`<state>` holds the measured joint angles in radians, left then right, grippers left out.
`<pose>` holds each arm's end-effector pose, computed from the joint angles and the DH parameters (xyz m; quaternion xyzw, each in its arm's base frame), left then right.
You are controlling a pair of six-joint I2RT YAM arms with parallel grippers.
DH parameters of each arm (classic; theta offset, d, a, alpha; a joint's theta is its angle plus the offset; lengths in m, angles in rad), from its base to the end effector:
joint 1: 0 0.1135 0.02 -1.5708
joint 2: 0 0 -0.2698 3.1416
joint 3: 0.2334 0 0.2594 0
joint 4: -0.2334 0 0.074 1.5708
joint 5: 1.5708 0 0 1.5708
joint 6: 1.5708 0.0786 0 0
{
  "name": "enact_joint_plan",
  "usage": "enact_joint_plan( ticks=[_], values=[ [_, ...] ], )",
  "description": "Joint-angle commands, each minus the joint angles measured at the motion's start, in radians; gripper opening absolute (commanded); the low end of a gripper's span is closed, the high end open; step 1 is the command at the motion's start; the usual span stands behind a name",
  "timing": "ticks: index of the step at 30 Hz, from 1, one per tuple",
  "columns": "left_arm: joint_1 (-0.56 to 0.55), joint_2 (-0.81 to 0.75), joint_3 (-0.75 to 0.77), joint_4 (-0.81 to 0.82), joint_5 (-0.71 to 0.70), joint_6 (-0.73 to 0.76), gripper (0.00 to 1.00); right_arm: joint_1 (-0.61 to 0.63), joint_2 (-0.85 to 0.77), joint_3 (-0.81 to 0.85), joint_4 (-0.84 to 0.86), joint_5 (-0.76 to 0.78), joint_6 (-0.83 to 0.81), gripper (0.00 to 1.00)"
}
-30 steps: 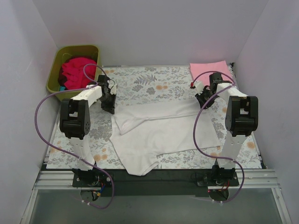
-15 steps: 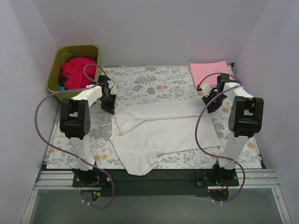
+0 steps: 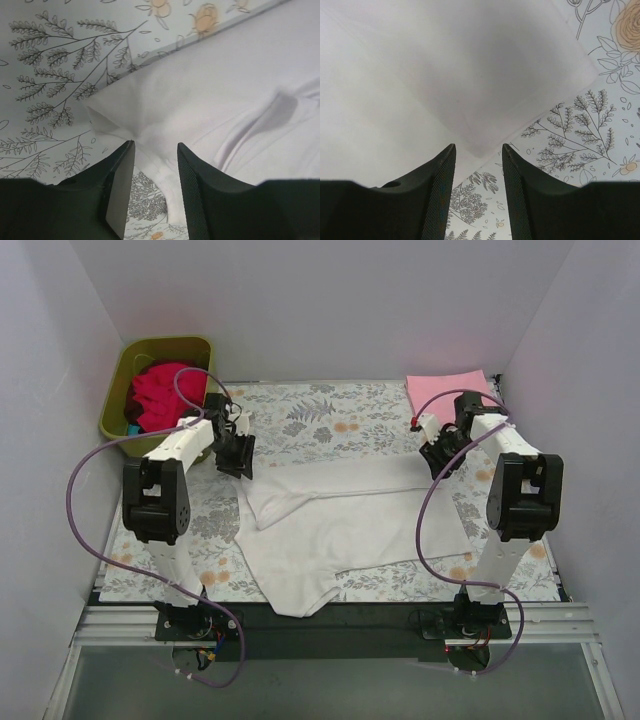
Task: Fold and stack the t-shirts
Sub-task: Fold the tshirt
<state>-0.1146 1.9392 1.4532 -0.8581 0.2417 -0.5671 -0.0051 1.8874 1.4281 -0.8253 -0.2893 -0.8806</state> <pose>0.3973 -0.0647 0.1539 -0.2080 0.9643 -0.1504 0.0658 0.3991 0.0204 0.1685 -0.4338 0.8784 0.0684 0.1886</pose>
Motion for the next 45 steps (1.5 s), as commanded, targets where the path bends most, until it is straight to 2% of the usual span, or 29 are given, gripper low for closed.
enact_joint_plan(
  ticks=[1, 3, 7, 12, 23, 34, 41, 45],
  values=[
    [0.003, -0.164, 0.019, -0.065, 0.146, 0.078, 0.4, 0.004, -0.039, -0.017, -0.025, -0.005, -0.024, 0.49],
    [0.001, -0.181, 0.009, -0.107, 0.224, 0.139, 0.4, 0.034, -0.034, -0.017, -0.025, 0.004, -0.04, 0.5],
    [-0.02, -0.198, -0.065, -0.2, 0.29, 0.194, 0.42, 0.057, -0.011, -0.015, -0.025, 0.01, -0.058, 0.52],
    [-0.086, -0.232, -0.174, -0.18, 0.262, 0.19, 0.44, 0.085, -0.001, -0.026, -0.025, 0.035, -0.078, 0.56],
    [-0.174, -0.198, -0.223, -0.156, 0.229, 0.187, 0.47, 0.091, 0.015, -0.066, 0.022, 0.122, -0.127, 0.57],
    [-0.178, -0.195, -0.263, -0.133, 0.131, 0.168, 0.47, 0.091, 0.009, -0.104, 0.034, 0.151, -0.159, 0.56],
    [-0.178, -0.192, -0.271, -0.122, 0.099, 0.162, 0.52, 0.096, 0.007, -0.112, 0.041, 0.167, -0.176, 0.56],
    [-0.178, -0.186, -0.269, -0.124, 0.102, 0.161, 0.53, 0.1, 0.009, -0.115, 0.051, 0.176, -0.178, 0.49]
  ],
)
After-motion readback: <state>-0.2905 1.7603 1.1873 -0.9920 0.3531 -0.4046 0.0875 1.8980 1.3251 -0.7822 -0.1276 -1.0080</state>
